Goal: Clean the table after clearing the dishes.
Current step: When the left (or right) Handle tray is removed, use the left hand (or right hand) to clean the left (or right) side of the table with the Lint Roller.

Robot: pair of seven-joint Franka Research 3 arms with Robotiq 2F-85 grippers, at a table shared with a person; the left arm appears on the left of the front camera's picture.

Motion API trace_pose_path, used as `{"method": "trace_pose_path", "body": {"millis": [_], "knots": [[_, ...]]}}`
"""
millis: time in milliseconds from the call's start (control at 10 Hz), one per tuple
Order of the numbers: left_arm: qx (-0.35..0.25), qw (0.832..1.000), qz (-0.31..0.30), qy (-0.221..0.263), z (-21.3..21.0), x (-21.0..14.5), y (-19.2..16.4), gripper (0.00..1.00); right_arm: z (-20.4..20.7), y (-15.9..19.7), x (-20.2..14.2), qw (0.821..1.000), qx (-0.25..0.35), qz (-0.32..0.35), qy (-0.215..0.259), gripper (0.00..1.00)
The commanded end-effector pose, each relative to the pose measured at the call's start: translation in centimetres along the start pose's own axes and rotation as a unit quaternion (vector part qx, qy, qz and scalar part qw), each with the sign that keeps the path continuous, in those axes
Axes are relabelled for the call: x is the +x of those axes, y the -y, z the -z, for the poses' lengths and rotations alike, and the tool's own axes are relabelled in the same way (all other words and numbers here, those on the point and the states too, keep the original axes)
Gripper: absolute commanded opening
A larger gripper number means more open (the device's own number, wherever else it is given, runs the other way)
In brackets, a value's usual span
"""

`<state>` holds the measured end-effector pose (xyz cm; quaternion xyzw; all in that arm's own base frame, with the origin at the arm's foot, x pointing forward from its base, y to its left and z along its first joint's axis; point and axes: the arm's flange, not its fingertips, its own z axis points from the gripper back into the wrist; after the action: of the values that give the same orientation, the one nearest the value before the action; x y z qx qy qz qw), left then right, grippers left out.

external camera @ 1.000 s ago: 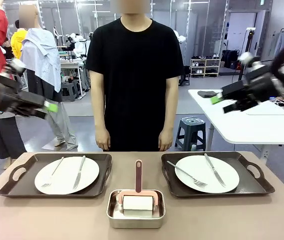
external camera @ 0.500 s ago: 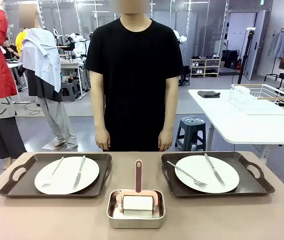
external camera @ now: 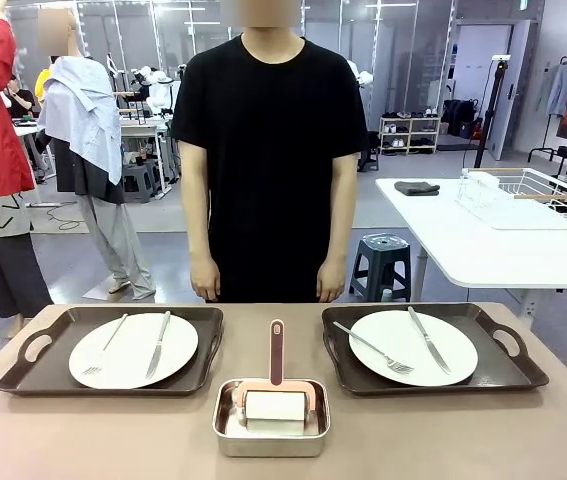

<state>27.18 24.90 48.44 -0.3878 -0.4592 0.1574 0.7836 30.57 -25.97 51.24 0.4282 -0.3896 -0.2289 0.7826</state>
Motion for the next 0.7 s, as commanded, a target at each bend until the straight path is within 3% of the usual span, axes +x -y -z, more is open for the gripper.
{"method": "trace_pose_path", "body": {"millis": [0, 600], "knots": [[-0.012, 1.0, 0.011, -0.005, 0.59, 0.19, 0.26, 1.0, -0.55, -0.24, -0.12, 1.0, 0.001, -0.006, 0.003, 1.0], [-0.012, 1.0, 0.011, -0.005, 0.59, 0.19, 0.26, 1.0, -0.55, -0.24, -0.12, 1.0, 0.001, -0.006, 0.003, 1.0]]}}
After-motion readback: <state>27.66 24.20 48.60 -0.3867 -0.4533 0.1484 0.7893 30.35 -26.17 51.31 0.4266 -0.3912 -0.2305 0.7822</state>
